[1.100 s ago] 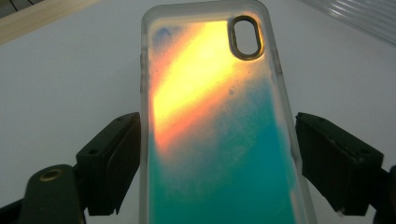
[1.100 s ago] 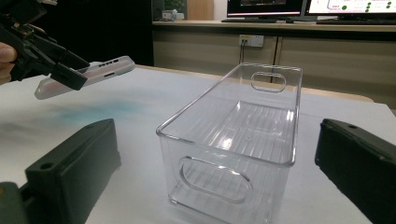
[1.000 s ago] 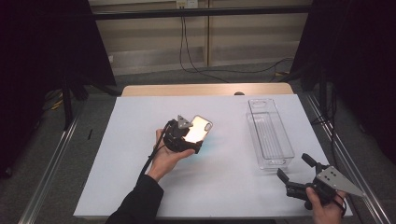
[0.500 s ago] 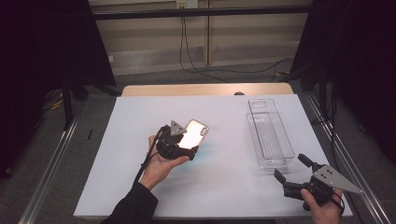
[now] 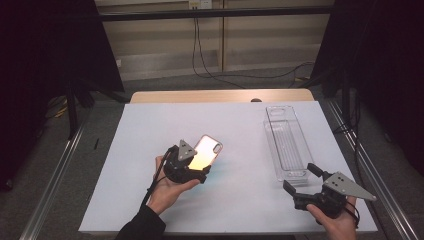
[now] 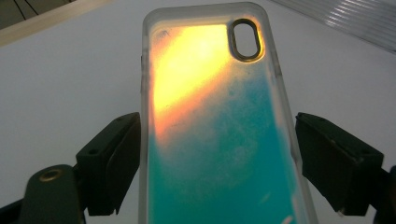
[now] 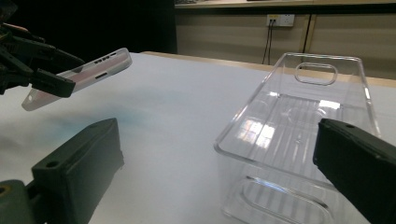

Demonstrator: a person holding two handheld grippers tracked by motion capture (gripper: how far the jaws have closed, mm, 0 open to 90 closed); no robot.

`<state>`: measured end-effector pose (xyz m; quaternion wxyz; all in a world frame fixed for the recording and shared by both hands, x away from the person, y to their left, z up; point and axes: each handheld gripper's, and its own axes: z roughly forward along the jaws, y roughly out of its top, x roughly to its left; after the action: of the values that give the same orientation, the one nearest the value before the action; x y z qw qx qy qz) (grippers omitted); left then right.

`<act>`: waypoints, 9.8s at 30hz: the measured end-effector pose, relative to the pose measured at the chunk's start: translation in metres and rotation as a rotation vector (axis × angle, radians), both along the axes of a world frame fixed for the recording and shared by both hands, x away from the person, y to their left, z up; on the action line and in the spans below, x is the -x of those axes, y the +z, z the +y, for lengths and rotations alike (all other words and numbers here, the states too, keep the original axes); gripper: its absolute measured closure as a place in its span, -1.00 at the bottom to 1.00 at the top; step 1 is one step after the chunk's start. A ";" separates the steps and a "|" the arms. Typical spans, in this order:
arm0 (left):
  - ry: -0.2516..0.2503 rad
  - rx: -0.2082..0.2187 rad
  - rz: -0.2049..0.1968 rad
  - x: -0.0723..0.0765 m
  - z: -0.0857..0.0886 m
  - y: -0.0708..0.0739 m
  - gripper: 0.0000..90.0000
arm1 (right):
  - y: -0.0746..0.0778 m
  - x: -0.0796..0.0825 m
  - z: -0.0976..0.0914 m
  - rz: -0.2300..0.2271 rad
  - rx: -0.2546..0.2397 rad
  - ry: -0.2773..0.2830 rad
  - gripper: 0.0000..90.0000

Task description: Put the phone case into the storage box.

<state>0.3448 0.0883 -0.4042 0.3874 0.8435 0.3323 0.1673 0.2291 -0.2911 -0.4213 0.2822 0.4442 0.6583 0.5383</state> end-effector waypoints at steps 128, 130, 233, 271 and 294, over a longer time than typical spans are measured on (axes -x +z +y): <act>-0.067 -0.086 -0.160 0.034 -0.048 -0.019 -0.62 | 0.014 -0.114 0.114 0.744 -0.272 0.153 0.66; -0.060 -0.082 -0.162 0.033 -0.048 -0.020 -0.62 | 0.015 -0.114 0.114 0.744 -0.288 0.155 0.70; 0.257 0.368 -0.315 0.056 0.133 -0.022 -0.94 | 0.070 -0.121 0.035 0.237 -0.144 0.045 0.84; 0.269 0.393 -0.322 0.057 0.133 -0.028 -0.91 | 0.116 -0.136 -0.031 0.127 -0.044 -0.030 0.85; 0.223 0.370 -0.288 0.055 0.128 -0.030 -0.91 | 0.092 -0.152 -0.065 0.160 0.025 -0.101 0.85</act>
<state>0.2899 0.2168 -0.4346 0.5574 0.6839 0.3898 0.2640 0.3815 -0.3561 -0.3297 0.2609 0.5147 0.6621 0.4781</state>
